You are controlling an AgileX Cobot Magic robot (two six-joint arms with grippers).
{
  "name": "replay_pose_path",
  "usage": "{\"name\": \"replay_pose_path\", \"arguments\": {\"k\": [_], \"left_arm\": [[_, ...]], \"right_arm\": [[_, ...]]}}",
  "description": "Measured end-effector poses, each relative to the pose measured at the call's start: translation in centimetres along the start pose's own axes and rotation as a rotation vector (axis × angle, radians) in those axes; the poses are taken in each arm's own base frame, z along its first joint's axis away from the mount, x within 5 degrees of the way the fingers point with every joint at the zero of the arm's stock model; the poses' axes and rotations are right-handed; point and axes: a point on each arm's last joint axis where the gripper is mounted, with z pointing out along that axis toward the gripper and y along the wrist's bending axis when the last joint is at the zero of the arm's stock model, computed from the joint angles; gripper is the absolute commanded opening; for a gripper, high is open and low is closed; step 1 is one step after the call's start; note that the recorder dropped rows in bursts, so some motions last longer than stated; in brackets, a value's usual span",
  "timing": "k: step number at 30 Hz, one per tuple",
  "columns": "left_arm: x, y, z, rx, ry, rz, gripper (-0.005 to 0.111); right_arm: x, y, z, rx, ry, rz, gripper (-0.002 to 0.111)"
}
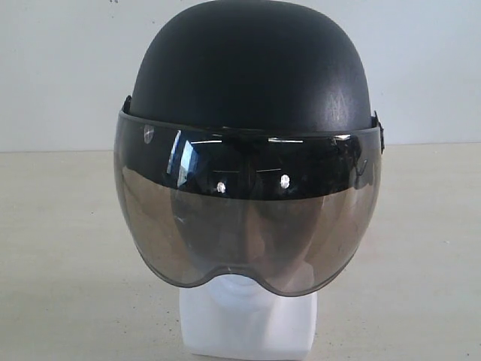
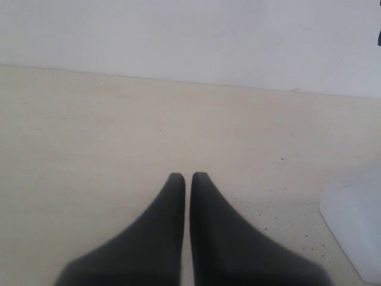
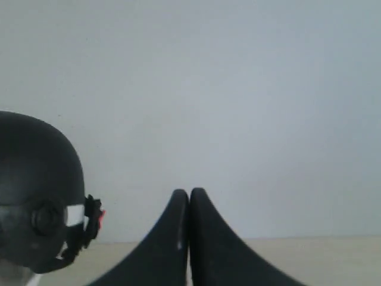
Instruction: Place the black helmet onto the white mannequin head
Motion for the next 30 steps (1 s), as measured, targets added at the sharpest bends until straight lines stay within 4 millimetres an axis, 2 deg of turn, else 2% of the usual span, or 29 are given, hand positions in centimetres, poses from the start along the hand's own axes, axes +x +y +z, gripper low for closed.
{"name": "replay_pose_path", "arguments": {"k": [2,9,18,24,30], "left_arm": [[0.0,0.0,0.0,0.0,0.0,0.0,0.004],[0.0,0.0,0.0,0.0,0.0,0.0,0.004],[0.0,0.0,0.0,0.0,0.0,0.0,0.004],[0.0,0.0,0.0,0.0,0.0,0.0,0.004],[0.0,0.0,0.0,0.0,0.0,0.0,0.004]], "right_arm": [[2.0,-0.5,0.4,0.03,0.009,0.02,0.0],[7.4,-1.4,0.6,0.076,0.111,0.045,0.0],[8.5,-1.4,0.5,0.068,0.194,0.013,0.0],[9.0,-1.5,0.4,0.094,0.251,0.052,0.0],[10.3,-1.7,-0.1,0.1,0.409,-0.013,0.0]]}}
